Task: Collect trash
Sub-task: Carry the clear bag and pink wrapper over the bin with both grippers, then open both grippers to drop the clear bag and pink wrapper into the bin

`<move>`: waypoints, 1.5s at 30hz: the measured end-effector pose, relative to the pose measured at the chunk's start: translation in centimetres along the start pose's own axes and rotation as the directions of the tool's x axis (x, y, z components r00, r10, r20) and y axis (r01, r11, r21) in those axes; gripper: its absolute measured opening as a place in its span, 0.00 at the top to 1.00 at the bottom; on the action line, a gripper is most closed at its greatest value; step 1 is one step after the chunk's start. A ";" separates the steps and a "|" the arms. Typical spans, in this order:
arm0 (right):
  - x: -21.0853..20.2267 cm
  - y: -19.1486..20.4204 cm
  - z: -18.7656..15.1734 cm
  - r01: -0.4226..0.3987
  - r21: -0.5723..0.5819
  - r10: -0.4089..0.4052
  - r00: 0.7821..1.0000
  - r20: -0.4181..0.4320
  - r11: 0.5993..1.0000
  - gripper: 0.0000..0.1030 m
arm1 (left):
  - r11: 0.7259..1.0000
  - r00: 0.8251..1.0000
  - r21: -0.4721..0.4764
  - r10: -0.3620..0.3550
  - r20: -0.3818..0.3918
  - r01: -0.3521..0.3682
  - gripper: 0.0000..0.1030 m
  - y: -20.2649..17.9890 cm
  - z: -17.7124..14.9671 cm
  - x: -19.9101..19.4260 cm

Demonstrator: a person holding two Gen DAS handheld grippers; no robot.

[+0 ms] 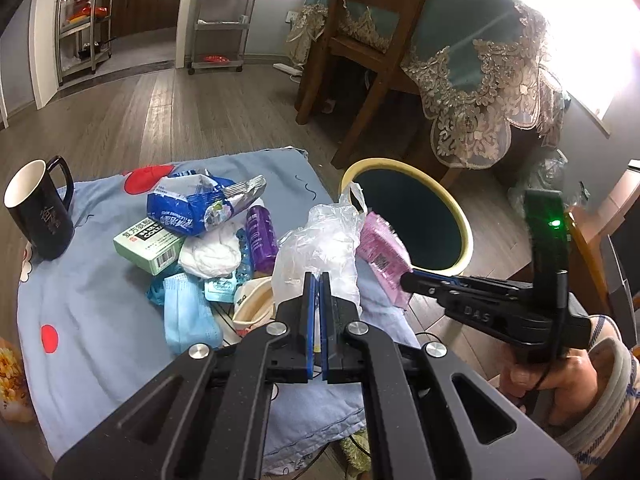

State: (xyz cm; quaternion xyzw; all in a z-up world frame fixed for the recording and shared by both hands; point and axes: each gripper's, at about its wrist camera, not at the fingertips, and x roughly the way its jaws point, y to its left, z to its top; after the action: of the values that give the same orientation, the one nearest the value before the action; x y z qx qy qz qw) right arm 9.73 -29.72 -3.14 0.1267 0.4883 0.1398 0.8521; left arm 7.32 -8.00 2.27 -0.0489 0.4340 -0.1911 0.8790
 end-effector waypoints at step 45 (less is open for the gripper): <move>-2.8 -12.4 2.3 0.126 0.305 -0.155 0.985 0.072 0.944 0.92 | 0.994 0.987 0.068 -0.079 -0.144 0.089 0.99 -11.3 5.6 16.7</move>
State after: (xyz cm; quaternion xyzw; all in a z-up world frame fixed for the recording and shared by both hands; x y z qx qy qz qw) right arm 11.83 -42.38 -4.16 0.2254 0.4707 -0.0031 0.8530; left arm 17.52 -25.22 -3.84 -0.0208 0.4850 -0.2470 0.8386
